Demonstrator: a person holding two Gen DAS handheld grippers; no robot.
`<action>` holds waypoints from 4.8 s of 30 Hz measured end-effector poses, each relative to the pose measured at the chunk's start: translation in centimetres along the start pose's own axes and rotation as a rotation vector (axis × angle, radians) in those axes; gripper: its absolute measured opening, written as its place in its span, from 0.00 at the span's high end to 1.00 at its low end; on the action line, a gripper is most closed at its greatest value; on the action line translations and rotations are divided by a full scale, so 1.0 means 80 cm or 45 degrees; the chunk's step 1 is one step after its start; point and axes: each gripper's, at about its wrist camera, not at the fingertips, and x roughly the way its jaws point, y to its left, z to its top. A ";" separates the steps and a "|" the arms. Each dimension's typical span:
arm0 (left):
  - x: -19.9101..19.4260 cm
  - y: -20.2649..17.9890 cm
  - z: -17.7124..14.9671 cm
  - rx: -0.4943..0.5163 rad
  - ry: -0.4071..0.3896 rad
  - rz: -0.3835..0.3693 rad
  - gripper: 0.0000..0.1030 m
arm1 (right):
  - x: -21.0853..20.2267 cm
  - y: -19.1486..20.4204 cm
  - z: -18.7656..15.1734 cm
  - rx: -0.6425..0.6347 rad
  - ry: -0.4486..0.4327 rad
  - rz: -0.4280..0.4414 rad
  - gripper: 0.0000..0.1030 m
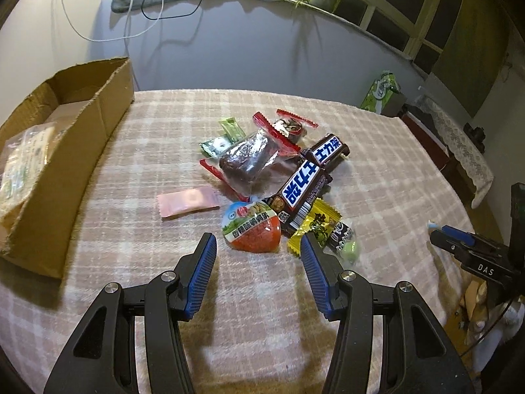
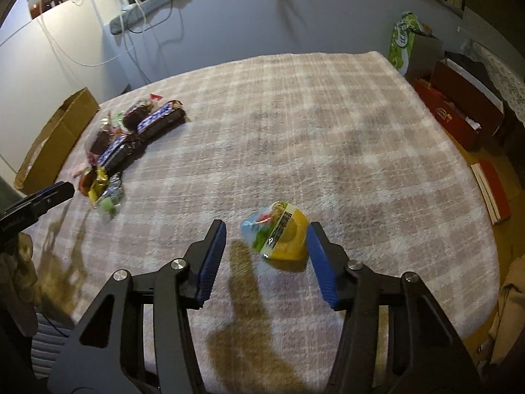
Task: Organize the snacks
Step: 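Grasp the orange jelly pouch with the left gripper while the right grasps the yellow pouch, then carry both pouches over the cardboard box, then open both grippers to drop the pouches into the box and withdraw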
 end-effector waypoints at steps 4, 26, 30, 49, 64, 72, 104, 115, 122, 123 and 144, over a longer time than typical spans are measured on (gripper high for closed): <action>0.013 0.000 0.005 0.003 0.013 0.017 0.49 | 0.010 -0.001 -0.003 0.006 0.005 -0.030 0.48; 0.034 0.001 0.013 0.028 0.022 0.078 0.60 | 0.010 0.004 -0.002 -0.071 -0.020 -0.066 0.58; 0.028 0.000 0.010 0.031 0.014 0.075 0.60 | 0.008 0.004 -0.003 -0.059 -0.024 -0.061 0.59; -0.008 -0.002 0.013 0.014 -0.057 0.042 0.65 | -0.020 0.019 0.012 -0.071 -0.091 -0.016 0.59; -0.057 0.027 0.022 -0.053 -0.171 0.052 0.65 | -0.040 0.091 0.046 -0.208 -0.169 0.106 0.60; -0.086 0.067 0.027 -0.108 -0.233 0.118 0.65 | -0.038 0.165 0.082 -0.344 -0.210 0.204 0.60; -0.118 0.226 0.028 -0.346 -0.291 0.380 0.65 | 0.083 0.475 0.185 -0.698 -0.120 0.490 0.60; -0.110 0.241 0.030 -0.383 -0.280 0.384 0.64 | 0.130 0.502 0.190 -0.714 -0.033 0.482 0.58; -0.112 0.241 0.033 -0.398 -0.284 0.397 0.59 | 0.128 0.504 0.190 -0.721 -0.044 0.483 0.50; -0.112 0.241 0.033 -0.398 -0.286 0.401 0.59 | 0.127 0.504 0.190 -0.719 -0.049 0.484 0.41; -0.134 0.197 0.034 -0.330 -0.336 0.362 0.54 | 0.067 0.458 0.186 -0.669 -0.144 0.500 0.29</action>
